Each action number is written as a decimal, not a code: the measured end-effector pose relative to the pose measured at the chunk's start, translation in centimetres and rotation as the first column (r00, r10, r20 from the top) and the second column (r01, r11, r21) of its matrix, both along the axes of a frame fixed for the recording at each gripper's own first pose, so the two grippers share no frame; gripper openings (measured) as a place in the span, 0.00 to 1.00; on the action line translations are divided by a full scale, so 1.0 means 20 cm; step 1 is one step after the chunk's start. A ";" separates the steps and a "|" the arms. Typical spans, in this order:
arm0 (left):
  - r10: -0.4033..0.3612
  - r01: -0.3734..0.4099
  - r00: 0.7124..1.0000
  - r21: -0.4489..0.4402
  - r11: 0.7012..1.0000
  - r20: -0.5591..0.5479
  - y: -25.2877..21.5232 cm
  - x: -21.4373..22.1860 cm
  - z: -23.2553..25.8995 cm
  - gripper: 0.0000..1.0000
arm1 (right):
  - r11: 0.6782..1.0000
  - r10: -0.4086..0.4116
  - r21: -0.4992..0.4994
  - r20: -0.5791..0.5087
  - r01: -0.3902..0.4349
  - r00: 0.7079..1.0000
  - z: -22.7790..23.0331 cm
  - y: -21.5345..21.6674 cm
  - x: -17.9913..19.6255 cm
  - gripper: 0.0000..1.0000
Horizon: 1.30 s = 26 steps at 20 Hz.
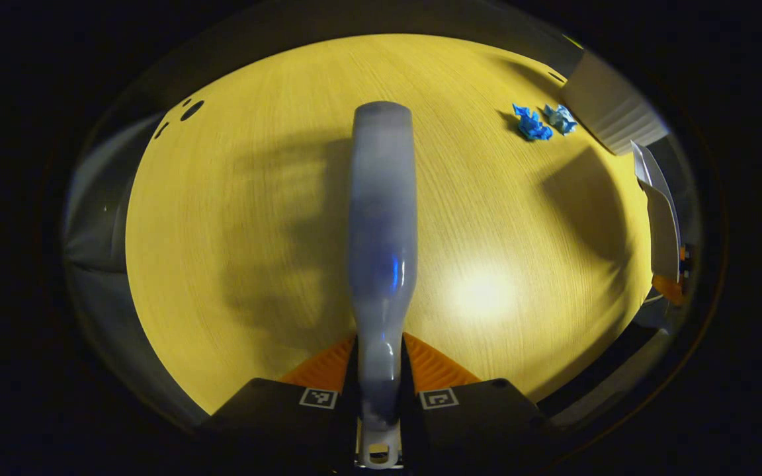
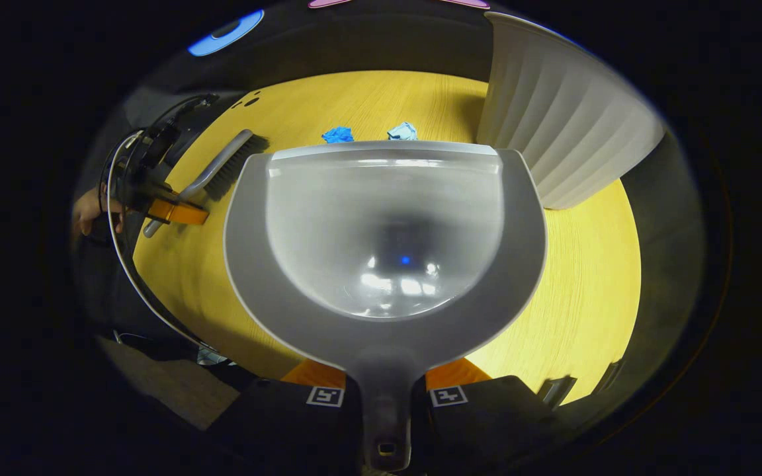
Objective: Pick up the small broom and dustpan from the desktop, sweep the trash into the dustpan with the broom, and then empty the trash into the garbage bin.
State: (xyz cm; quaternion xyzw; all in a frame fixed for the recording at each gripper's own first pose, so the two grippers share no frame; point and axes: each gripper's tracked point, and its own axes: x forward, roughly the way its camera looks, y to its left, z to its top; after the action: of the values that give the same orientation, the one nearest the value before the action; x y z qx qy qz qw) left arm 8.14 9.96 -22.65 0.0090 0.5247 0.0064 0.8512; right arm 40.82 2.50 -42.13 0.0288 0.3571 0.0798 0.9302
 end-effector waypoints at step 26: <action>-0.481 0.452 0.873 0.237 0.860 0.082 -0.51 0.81 0.42 0.23 | 0.997 0.048 -0.060 -0.151 -0.057 0.987 -0.15 -0.03 0.18 0.32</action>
State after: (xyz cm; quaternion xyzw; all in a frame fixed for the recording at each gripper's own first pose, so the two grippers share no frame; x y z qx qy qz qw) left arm 24.33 -0.24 -14.17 0.2254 0.4429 -0.1442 0.8557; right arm 44.36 1.82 -45.22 -0.0045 0.4286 0.0905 0.8989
